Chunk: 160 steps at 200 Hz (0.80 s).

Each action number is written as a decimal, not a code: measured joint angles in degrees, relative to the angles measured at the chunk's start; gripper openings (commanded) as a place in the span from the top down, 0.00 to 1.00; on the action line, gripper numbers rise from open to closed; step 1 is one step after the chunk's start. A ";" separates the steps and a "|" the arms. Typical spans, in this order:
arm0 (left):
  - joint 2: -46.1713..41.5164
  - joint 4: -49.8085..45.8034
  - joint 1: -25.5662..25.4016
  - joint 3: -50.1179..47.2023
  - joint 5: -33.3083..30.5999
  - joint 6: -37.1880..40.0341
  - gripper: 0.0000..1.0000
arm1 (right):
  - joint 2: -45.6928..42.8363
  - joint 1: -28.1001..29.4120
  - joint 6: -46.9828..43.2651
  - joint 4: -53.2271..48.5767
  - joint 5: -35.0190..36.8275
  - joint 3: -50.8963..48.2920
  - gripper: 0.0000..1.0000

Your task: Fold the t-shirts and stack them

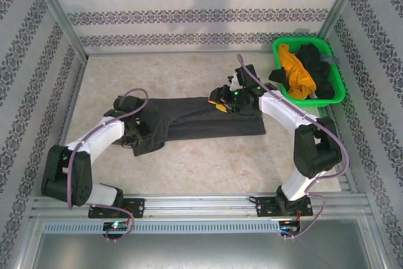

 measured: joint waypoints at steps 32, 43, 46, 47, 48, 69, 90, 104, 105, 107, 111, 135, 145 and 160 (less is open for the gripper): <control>-1.75 2.56 10.21 3.02 1.60 1.92 0.61 | 0.00 1.84 0.07 6.14 -3.50 -1.99 0.48; -0.48 4.07 14.16 2.95 3.34 2.86 0.61 | 0.00 2.64 0.26 8.26 -4.63 -2.67 0.48; 0.02 4.35 15.17 2.95 3.76 3.13 0.61 | 0.00 2.82 0.35 8.70 -4.94 -2.80 0.48; 0.22 4.50 15.58 2.95 4.04 3.19 0.61 | 0.00 2.93 0.33 8.96 -5.05 -2.86 0.48; 0.35 4.61 15.78 2.95 4.13 3.26 0.60 | 0.00 2.97 0.35 9.07 -5.09 -2.91 0.48; 4.31 7.23 20.65 2.82 6.86 5.70 0.60 | 0.00 3.65 0.94 11.21 -6.47 -3.30 0.48; 7.50 9.68 22.32 2.56 9.51 8.02 0.60 | 0.00 3.63 1.20 12.13 -7.10 -3.30 0.48; 9.31 11.58 22.36 2.51 11.19 9.09 0.60 | 0.00 3.63 1.20 12.31 -7.21 -3.30 0.48; 9.38 11.65 22.36 2.51 11.23 9.11 0.61 | 0.00 3.63 1.20 12.31 -7.23 -3.30 0.48; 9.60 11.85 22.36 2.51 11.43 9.27 0.61 | 0.00 3.63 1.20 12.33 -7.23 -3.30 0.48; 9.94 12.37 22.36 2.43 11.67 9.51 0.61 | -0.02 3.63 1.20 12.33 -7.26 -3.30 0.48; 10.84 14.53 22.36 1.25 12.48 10.62 0.61 | -0.02 3.63 1.44 12.37 -7.26 -3.34 0.48; 11.21 15.06 22.36 0.85 12.55 11.02 0.62 | -0.02 3.63 1.60 12.37 -7.26 -3.37 0.48; 12.07 15.41 22.36 0.63 12.55 11.72 0.62 | -0.02 3.63 1.62 12.37 -7.26 -3.37 0.48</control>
